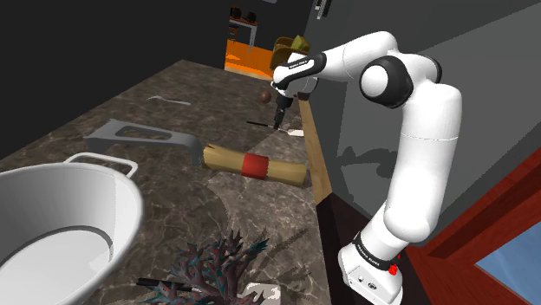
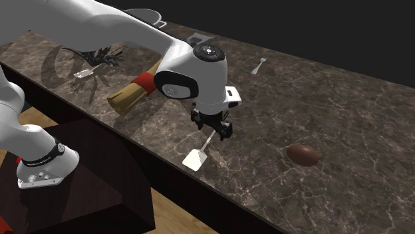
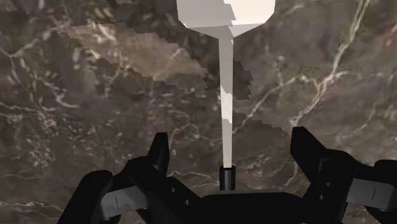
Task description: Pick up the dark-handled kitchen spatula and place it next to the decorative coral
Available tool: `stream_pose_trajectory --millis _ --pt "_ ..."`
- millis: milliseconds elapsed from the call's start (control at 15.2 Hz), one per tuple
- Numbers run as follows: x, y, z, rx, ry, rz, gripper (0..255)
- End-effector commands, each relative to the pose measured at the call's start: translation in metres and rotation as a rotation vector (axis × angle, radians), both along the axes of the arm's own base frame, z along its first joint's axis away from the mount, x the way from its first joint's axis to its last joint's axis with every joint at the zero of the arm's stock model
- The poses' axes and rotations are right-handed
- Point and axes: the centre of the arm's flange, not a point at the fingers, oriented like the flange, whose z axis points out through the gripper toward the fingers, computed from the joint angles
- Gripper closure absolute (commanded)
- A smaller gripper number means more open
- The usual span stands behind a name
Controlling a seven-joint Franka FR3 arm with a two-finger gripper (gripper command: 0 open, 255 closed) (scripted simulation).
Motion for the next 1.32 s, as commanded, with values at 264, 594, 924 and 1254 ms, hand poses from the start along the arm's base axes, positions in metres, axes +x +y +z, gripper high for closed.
stream_pose_trajectory --millis 264,594,924,1254 --pt "0.0 0.0 -0.008 0.0 -0.001 0.0 0" --pt "0.0 0.001 -0.008 0.0 0.0 0.0 255" --pt "0.0 0.001 -0.008 0.0 0.0 0.0 255" --pt "0.0 0.0 0.003 0.0 -0.001 0.0 255"
